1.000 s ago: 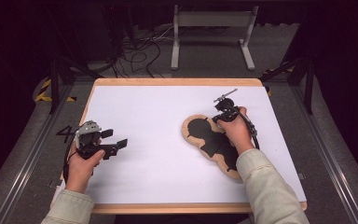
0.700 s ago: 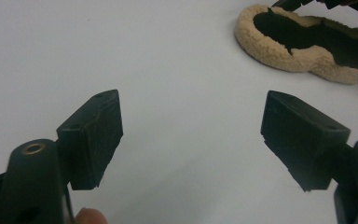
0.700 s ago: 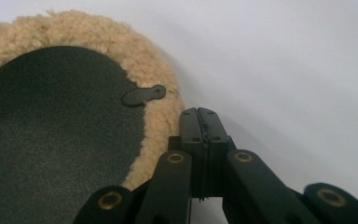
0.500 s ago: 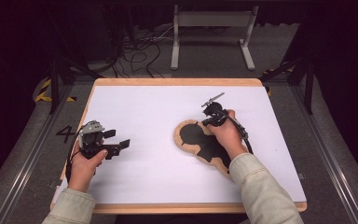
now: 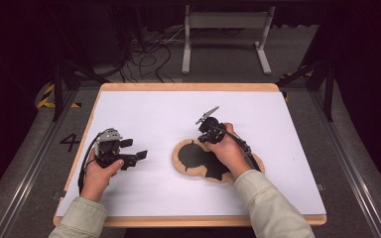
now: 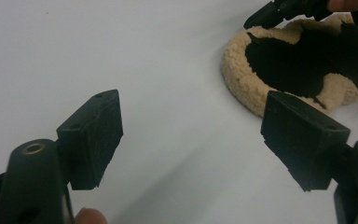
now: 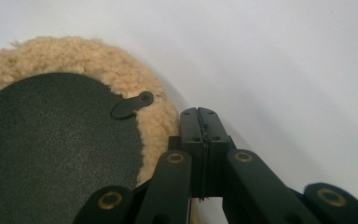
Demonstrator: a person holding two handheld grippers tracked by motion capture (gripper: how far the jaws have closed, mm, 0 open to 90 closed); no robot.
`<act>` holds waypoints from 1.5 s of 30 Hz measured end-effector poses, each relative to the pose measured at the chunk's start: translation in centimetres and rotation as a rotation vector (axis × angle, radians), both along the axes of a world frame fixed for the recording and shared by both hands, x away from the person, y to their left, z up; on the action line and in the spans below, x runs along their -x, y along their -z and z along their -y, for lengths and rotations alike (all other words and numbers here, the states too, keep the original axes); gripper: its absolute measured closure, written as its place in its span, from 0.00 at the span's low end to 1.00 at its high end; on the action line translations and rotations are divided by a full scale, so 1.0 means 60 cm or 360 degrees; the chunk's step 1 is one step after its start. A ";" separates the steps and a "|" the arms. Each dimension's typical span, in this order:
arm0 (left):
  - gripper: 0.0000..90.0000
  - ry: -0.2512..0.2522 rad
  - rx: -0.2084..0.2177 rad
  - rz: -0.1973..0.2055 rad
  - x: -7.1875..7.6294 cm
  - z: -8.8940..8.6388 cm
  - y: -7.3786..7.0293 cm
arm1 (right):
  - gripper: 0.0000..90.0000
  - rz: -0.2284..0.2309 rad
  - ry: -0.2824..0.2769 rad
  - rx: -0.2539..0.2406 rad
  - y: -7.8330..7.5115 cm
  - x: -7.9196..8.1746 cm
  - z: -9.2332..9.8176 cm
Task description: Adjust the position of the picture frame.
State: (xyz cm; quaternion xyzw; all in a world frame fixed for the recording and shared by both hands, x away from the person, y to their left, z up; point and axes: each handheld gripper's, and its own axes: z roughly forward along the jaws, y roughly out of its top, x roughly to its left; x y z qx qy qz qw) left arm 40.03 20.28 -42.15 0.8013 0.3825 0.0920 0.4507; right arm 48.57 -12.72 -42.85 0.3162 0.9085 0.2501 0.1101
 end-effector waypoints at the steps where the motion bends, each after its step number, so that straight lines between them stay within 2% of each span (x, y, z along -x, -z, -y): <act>1: 0.24 0.0008 0.0000 0.0000 -0.001 0.002 0.000 | 1.00 0.0006 -0.0026 0.0007 0.000 0.005 -0.006; 5: 0.24 0.0035 -0.0002 0.0000 -0.003 0.010 -0.001 | 1.00 -0.0012 -0.0108 -0.0008 0.001 0.019 -0.022; 7: 0.24 0.0037 0.0005 0.0000 -0.003 0.012 -0.001 | 1.00 0.0002 -0.0129 0.0000 0.001 0.024 -0.026; 9: 0.24 0.0045 0.0007 -0.0002 -0.003 0.012 -0.001 | 0.94 0.0050 -0.0117 -0.0005 -0.003 0.028 -0.023; 10: 0.24 0.0047 0.0007 -0.0005 -0.002 0.012 -0.001 | 0.94 0.0053 -0.0105 -0.0035 -0.006 0.029 -0.019; 12: 0.24 0.0054 0.0004 -0.0008 -0.001 0.013 -0.002 | 0.93 0.0056 -0.0105 -0.0098 -0.018 0.034 -0.006; 17: 0.26 0.0086 -0.0011 -0.0014 0.001 0.017 -0.005 | 0.94 0.0093 -0.0135 -0.0151 -0.056 0.068 0.037; 19: 0.26 0.0110 -0.0048 -0.0010 0.002 0.024 -0.008 | 0.94 0.0103 -0.0146 -0.0176 -0.070 0.085 0.056; 20: 0.26 0.0110 -0.0048 -0.0010 0.002 0.024 -0.008 | 0.94 0.0103 -0.0146 -0.0176 -0.070 0.085 0.056; 21: 0.26 0.0132 -0.0066 -0.0009 0.003 0.026 -0.009 | 0.94 0.0133 -0.0155 -0.0167 -0.083 0.111 0.077; 22: 0.26 0.0140 -0.0077 -0.0007 0.005 0.030 -0.010 | 0.94 0.0133 -0.0155 -0.0167 -0.083 0.111 0.077; 26: 0.27 0.0228 -0.0139 -0.0002 0.016 0.047 -0.017 | 0.97 0.0133 -0.0176 -0.0136 -0.092 0.154 0.122; 29: 0.28 0.0266 -0.0172 -0.0019 0.021 0.056 -0.019 | 0.99 0.0100 -0.0142 -0.0150 -0.090 0.181 0.155; 31: 0.29 0.0288 -0.0196 -0.0017 0.022 0.060 -0.019 | 1.00 0.0104 -0.0086 -0.0114 -0.087 0.199 0.180; 34: 0.31 0.0305 -0.0210 -0.0042 0.023 0.061 -0.019 | 1.00 0.0057 -0.0015 -0.0092 -0.080 0.217 0.217; 35: 0.31 0.0314 -0.0207 -0.0052 0.022 0.059 -0.019 | 1.00 0.0026 0.0011 -0.0050 -0.077 0.220 0.226; 36: 0.31 0.0311 -0.0202 -0.0062 0.022 0.059 -0.018 | 1.00 -0.0017 0.0030 0.0058 -0.072 0.223 0.235; 38: 0.32 0.0318 -0.0211 -0.0075 0.020 0.057 -0.017 | 1.00 -0.0053 0.0060 0.0154 -0.065 0.228 0.247; 41: 0.33 0.0315 -0.0226 -0.0099 0.018 0.057 -0.015 | 1.00 -0.0138 0.0092 0.0255 -0.051 0.233 0.262; 42: 0.33 0.0315 -0.0226 -0.0099 0.018 0.057 -0.015 | 1.00 -0.0138 0.0092 0.0255 -0.051 0.233 0.262; 45: 0.33 0.0320 -0.0246 -0.0126 0.016 0.059 -0.011 | 1.00 -0.0228 0.0123 0.0342 -0.034 0.234 0.271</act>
